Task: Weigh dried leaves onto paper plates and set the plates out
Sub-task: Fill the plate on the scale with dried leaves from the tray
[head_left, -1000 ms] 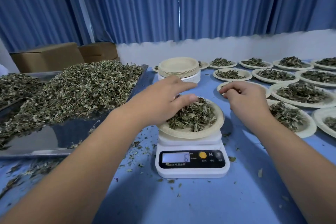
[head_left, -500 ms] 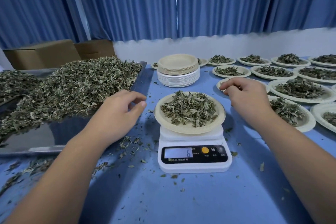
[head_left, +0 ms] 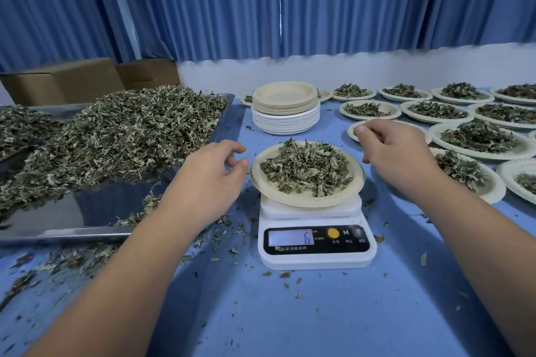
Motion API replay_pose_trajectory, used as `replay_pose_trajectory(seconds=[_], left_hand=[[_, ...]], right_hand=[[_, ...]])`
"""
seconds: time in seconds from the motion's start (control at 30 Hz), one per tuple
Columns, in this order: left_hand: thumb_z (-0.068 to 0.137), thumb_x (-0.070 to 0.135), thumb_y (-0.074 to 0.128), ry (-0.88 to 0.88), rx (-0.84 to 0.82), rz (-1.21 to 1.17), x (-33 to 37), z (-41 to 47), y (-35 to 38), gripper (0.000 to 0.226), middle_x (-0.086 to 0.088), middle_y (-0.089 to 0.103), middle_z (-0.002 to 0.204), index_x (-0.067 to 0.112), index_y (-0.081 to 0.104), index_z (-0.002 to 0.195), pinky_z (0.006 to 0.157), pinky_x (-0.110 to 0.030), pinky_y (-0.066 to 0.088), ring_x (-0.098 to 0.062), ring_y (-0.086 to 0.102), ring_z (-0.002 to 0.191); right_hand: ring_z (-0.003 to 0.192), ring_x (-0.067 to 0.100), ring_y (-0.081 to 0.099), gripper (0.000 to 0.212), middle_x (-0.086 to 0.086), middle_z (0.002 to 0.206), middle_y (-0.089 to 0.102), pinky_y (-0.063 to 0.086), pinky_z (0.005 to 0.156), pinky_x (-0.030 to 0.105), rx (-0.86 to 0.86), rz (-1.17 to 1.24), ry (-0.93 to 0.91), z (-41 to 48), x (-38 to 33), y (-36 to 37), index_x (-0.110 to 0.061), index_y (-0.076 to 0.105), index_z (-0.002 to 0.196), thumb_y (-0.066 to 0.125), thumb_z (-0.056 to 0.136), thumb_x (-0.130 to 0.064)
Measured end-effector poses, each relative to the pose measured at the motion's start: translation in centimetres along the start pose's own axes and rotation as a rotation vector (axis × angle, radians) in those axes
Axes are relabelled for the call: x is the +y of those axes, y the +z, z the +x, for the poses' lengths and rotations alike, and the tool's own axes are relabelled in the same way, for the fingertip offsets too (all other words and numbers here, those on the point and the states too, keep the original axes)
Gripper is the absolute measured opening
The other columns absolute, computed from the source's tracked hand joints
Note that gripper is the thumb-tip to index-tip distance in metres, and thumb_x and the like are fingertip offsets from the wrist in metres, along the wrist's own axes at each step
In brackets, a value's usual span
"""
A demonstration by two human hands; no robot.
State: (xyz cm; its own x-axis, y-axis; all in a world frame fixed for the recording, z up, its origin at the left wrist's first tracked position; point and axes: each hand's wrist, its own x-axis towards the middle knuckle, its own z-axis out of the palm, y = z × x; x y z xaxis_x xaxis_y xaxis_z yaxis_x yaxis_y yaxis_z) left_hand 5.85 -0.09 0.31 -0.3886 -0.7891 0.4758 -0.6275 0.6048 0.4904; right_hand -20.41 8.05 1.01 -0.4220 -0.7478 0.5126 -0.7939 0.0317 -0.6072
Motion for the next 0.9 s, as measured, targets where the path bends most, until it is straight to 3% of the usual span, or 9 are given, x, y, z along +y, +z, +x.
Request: replay_pose_trajectory(seconds=[0.2, 0.33, 0.6, 0.7, 0.9], left_hand=[[0.096, 0.033, 0.052, -0.024, -0.012, 0.013, 0.21, -0.16, -0.07, 0.023, 0.016, 0.057, 0.086, 0.025, 0.063, 0.115, 0.075, -0.027, 0.043, 0.000, 0.053, 0.081], [0.096, 0.035, 0.052, -0.053, 0.005, 0.059, 0.22, -0.21, -0.16, 0.018, 0.017, 0.059, 0.081, 0.029, 0.065, 0.107, 0.073, -0.030, 0.047, 0.001, 0.055, 0.078], [0.095, 0.034, 0.051, -0.118, 0.045, 0.118, -0.03, -0.02, -0.41, 0.016, 0.015, 0.060, 0.077, 0.030, 0.065, 0.093, 0.063, -0.029, 0.041, 0.000, 0.054, 0.070], [0.095, 0.033, 0.050, -0.119, 0.070, 0.124, -0.14, -0.04, -0.66, 0.016, 0.015, 0.059, 0.075, 0.030, 0.065, 0.089, 0.057, -0.026, 0.036, -0.001, 0.053, 0.067], [0.097, 0.034, 0.049, -0.108, 0.117, 0.067, 0.80, -0.36, 0.25, 0.040, -0.001, 0.050, 0.048, 0.009, 0.063, 0.069, 0.047, -0.022, 0.034, -0.013, 0.041, 0.046]], right_hand=[[0.068, 0.037, 0.054, 0.042, 0.024, 0.073, 0.063, 0.045, 0.068, 0.039, -0.003, -0.066, 0.004, 0.05, -0.17, -0.05, 0.005, 0.061, 0.079, 0.045, 0.098, -0.029], [0.048, 0.021, 0.040, 0.049, 0.022, 0.063, 0.062, 0.040, 0.058, 0.032, -0.030, -0.051, 0.033, -0.12, -0.18, -0.05, 0.009, 0.061, 0.073, 0.046, 0.099, -0.030], [0.048, 0.021, 0.038, 0.050, 0.026, 0.067, 0.061, 0.038, 0.055, 0.032, -0.048, -0.054, 0.044, -0.08, -0.07, -0.03, 0.009, 0.062, 0.074, 0.046, 0.099, -0.031], [0.048, 0.022, 0.035, 0.051, 0.022, 0.057, 0.052, 0.032, 0.053, 0.031, -0.064, -0.065, 0.053, -0.12, -0.13, -0.03, 0.010, 0.059, 0.072, 0.046, 0.099, -0.031], [0.059, 0.038, 0.056, 0.050, 0.028, 0.068, 0.063, 0.051, 0.063, 0.038, -0.093, -0.042, 0.093, -0.18, 0.12, -0.01, 0.010, 0.065, 0.078, 0.047, 0.099, -0.032]])
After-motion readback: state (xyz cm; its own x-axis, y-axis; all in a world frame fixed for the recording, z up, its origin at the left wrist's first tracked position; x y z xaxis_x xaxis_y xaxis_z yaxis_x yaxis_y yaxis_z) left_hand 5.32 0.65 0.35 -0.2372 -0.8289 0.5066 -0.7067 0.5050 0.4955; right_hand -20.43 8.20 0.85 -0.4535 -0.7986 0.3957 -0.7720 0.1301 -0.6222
